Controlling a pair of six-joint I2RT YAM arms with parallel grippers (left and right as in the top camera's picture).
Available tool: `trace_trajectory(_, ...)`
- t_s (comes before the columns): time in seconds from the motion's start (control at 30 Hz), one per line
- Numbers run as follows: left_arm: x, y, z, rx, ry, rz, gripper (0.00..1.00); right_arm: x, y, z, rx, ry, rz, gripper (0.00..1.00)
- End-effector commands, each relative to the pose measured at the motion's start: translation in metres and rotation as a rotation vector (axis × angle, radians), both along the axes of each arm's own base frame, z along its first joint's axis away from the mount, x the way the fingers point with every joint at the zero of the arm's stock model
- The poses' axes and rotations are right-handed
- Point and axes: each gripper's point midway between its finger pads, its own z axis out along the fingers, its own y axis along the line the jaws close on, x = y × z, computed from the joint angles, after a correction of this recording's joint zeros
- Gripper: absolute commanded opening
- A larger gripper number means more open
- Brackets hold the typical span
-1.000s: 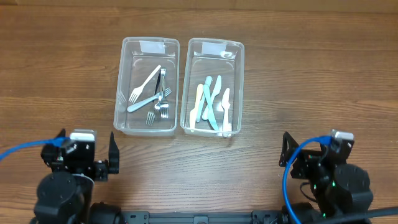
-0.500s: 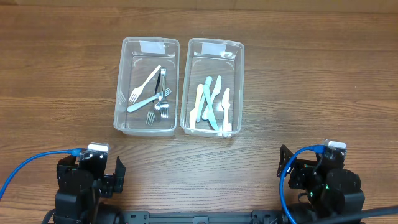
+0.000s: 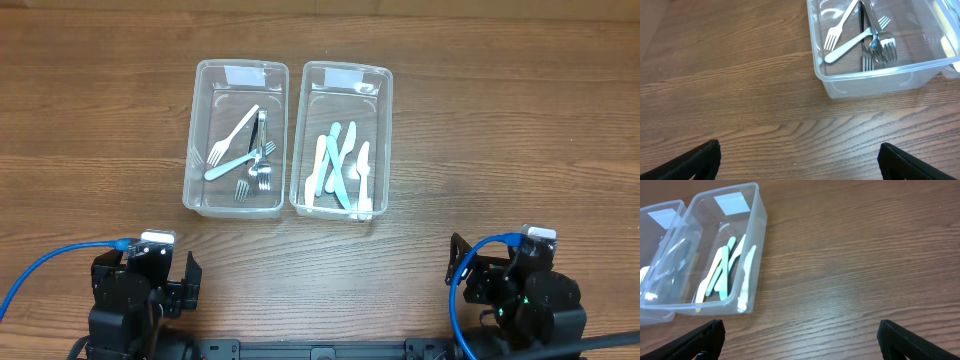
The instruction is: Pack container
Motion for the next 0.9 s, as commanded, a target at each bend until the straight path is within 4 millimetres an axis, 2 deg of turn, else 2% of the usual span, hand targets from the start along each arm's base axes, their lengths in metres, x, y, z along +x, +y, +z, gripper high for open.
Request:
trace_trajectory(0.0,-0.001,0.000,0.001,0.002,-0.010,-0.002,1.00,-0.006,-0.001,0.001,0.018,-0.018,-0.012,1.00)
trace_trajectory(0.07,-0.001,0.000,0.001,0.003,-0.010,-0.002,1.00,-0.009,-0.001,0.010,0.031,-0.074,-0.006,1.00)
trace_trajectory(0.17,-0.001,0.000,0.001,0.003,-0.010,-0.001,1.00,-0.021,-0.005,0.039,0.048,-0.272,-0.021,1.00)
trace_trajectory(0.27,-0.001,0.000,0.001,0.002,-0.010,-0.002,1.00,-0.023,-0.009,0.049,0.042,-0.341,-0.037,1.00)
trace_trajectory(0.4,-0.001,0.000,0.001,0.002,-0.010,-0.002,1.00,0.000,-0.007,0.070,0.004,-0.490,-0.021,1.00)
trace_trajectory(0.5,-0.001,0.000,0.001,0.003,-0.010,-0.001,1.00,0.027,-0.002,0.080,0.018,-0.635,-0.006,1.00)
trace_trajectory(0.57,-0.001,0.000,0.001,0.003,-0.010,-0.001,1.00,0.043,0.004,0.080,0.016,-0.729,0.025,1.00)
trace_trajectory(0.7,-0.001,0.000,0.001,0.003,-0.010,-0.001,1.00,0.061,0.012,0.062,0.031,-0.841,0.060,1.00)
trace_trajectory(0.8,-0.001,0.000,0.001,0.003,-0.010,-0.001,1.00,0.071,0.015,0.033,0.033,-0.847,0.072,1.00)
trace_trajectory(0.87,-0.001,0.000,0.001,0.002,-0.010,-0.002,1.00,0.076,0.012,0.012,0.014,-0.780,0.059,1.00)
